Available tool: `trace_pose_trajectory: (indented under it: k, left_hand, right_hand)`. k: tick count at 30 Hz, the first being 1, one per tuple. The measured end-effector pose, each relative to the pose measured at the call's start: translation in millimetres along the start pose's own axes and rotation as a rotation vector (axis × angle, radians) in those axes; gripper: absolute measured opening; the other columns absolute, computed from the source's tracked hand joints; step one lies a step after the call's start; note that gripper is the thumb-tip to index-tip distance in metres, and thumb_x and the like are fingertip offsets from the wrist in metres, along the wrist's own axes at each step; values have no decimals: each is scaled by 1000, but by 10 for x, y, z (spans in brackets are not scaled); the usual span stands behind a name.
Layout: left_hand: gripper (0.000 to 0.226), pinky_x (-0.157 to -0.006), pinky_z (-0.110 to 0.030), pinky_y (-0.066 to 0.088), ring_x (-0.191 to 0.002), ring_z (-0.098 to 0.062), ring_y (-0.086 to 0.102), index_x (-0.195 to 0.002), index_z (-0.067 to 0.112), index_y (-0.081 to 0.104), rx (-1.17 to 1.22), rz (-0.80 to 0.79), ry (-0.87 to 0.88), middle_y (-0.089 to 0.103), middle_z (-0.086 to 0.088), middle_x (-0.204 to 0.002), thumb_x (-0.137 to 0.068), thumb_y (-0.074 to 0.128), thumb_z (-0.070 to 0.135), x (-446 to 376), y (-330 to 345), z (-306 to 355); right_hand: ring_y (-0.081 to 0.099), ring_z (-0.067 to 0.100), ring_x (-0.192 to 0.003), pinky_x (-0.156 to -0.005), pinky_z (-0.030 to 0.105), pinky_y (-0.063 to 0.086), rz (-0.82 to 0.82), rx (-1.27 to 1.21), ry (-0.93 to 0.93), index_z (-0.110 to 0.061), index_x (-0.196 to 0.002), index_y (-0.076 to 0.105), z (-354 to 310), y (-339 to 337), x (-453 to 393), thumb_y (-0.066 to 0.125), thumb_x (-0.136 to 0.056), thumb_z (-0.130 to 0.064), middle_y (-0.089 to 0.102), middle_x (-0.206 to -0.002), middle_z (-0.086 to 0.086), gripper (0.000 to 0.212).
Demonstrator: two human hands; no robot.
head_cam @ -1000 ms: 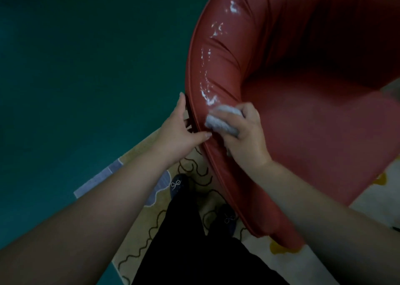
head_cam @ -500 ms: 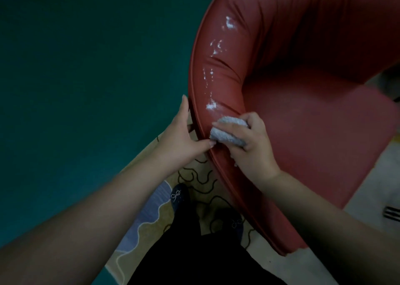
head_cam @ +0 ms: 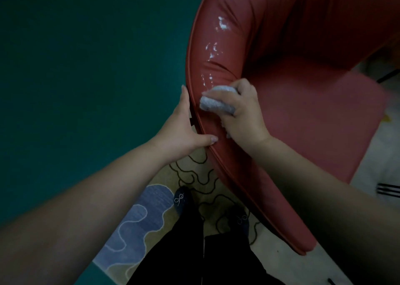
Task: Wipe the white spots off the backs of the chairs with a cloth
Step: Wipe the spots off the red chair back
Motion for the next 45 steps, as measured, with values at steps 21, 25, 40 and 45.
trace_pose_trajectory:
  k: [21,25,40,45]
  left_hand:
    - [134,-113,-36,34,-135,-11,37,-148,30,-21,-30,16,15,29,9,-153,-67,85,23,-19,5,-42]
    - [134,-111,-27,35,-133,-8,40,-149,26,-21,-35,24,14,30,11,-151,-67,85,20,5,19,18]
    - [133,-108,-26,38,-129,-9,43,-149,28,-20,-35,43,-16,29,9,-152,-68,85,19,6,46,67]
    - [132,-108,-30,40,-129,-11,45,-150,26,-17,-21,52,-13,30,7,-152,-67,85,15,-8,48,57]
  right_hand:
    - [48,7,-90,-78,9,39,87,89,88,-24,-117,58,-44,-90,221,72,-81,-33,45,-103,-5,40]
    - [61,0,-71,-57,15,50,57,-179,128,-39,-103,50,-133,-155,62,70,-85,-27,58,-86,-16,29]
    - [50,5,-90,-83,8,40,122,-70,12,-26,-115,68,73,-110,-296,69,-86,-22,45,-98,-1,29]
    - [51,18,-92,-82,19,46,63,-24,-100,-23,-110,72,-51,19,-454,71,-84,-23,42,-98,3,26]
Point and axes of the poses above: each hand's wrist, its own x-axis away from the middle knuckle, its own y-axis out of the palm, z = x × y, the point moved 1 cm from there along -x, towards the middle knuckle
